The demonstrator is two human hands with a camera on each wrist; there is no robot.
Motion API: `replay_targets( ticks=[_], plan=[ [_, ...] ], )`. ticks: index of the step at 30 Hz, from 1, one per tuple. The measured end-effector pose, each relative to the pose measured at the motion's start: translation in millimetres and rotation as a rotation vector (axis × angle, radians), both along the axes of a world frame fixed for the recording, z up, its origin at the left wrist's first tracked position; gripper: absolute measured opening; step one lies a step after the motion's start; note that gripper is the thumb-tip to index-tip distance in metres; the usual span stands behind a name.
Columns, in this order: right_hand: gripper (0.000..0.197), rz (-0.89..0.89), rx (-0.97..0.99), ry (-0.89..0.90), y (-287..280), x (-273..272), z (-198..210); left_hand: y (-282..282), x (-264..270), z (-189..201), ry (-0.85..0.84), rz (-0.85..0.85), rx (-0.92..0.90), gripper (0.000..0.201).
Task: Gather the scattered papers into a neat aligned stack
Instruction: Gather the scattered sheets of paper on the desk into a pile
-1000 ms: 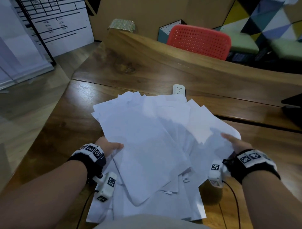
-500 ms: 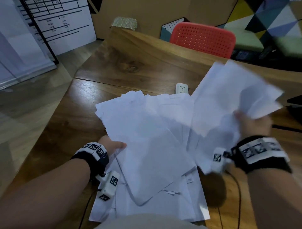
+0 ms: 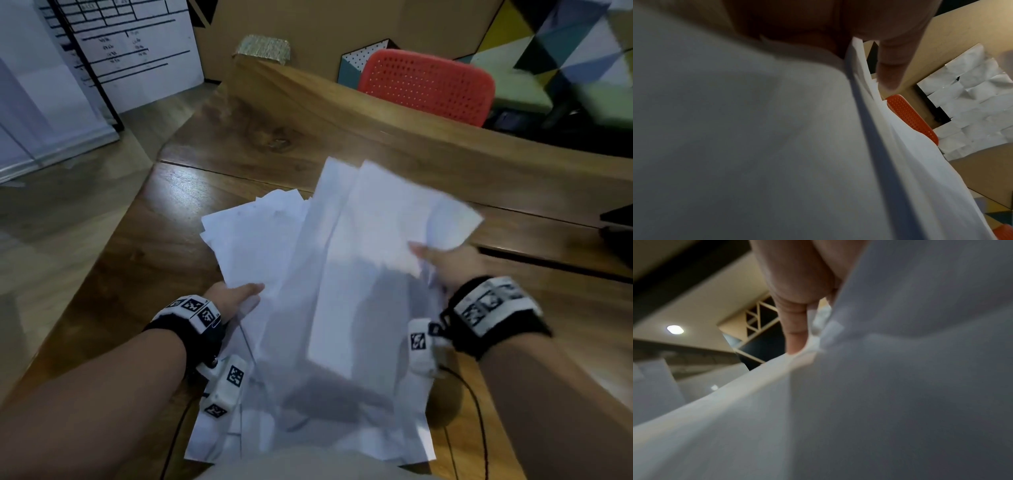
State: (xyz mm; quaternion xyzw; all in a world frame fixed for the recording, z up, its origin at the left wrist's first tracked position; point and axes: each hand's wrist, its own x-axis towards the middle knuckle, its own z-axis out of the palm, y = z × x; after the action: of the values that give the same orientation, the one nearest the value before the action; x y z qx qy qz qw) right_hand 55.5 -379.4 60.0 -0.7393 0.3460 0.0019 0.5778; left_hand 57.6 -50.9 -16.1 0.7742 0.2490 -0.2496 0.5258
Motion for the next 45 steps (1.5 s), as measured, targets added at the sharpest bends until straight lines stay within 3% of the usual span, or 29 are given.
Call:
replay_targets(
  ticks=[2,3,4,5,9,12,14,16,19,21,25,31,34,39,41,45],
  plan=[
    [0.095,-0.018,0.059,0.147,13,-10,-30,-3,-4,3,-0.008,0.039,-0.058,0.050],
    [0.111,-0.011,-0.035,0.273,19,-15,-38,-4,-5,3,-0.009,0.047,-0.077,0.056],
    [0.116,-0.004,-0.161,0.384,21,-19,-48,-7,-7,4,-0.014,0.042,-0.082,0.057],
    [0.113,0.019,-0.254,0.450,23,-21,-56,-11,-9,4,-0.030,0.029,-0.077,0.057],
    [0.093,0.178,-0.214,0.364,54,-27,-75,-30,-12,2,-0.045,-0.090,0.058,0.071],
    [0.072,0.221,-0.183,0.341,40,-20,-72,-33,-7,13,-0.016,-0.126,0.170,0.049],
    [0.074,0.178,-0.164,0.368,18,-19,-70,-27,-1,17,0.005,-0.176,0.209,0.042],
    [0.083,0.141,-0.123,0.396,2,-18,-73,-17,3,19,-0.032,-0.187,0.309,0.050],
    [0.077,0.157,-0.111,0.368,0,-17,-76,-13,5,13,-0.029,-0.233,0.581,0.074],
    [0.062,0.239,-0.183,0.361,9,-16,-76,-21,5,10,-0.029,-0.206,0.554,0.062],
    [0.032,0.307,-0.210,0.305,22,-13,-81,-40,5,18,-0.128,-0.020,0.261,0.033],
    [0.023,0.246,-0.011,0.254,9,-19,-89,-34,9,20,-0.119,0.016,0.041,0.040],
    [0.029,0.201,0.112,0.225,5,-24,-87,-25,8,21,-0.136,-0.013,-0.061,0.039],
    [0.024,0.235,0.187,0.198,-5,-26,-78,-11,8,21,-0.066,-0.067,-0.211,0.006],
    [0.022,0.285,0.148,0.233,1,-23,-78,-15,8,20,-0.081,-0.055,-0.189,0.024],
    [0.011,0.408,0.019,0.305,12,-18,-82,-28,10,16,-0.160,-0.057,0.075,0.074]
  ],
)
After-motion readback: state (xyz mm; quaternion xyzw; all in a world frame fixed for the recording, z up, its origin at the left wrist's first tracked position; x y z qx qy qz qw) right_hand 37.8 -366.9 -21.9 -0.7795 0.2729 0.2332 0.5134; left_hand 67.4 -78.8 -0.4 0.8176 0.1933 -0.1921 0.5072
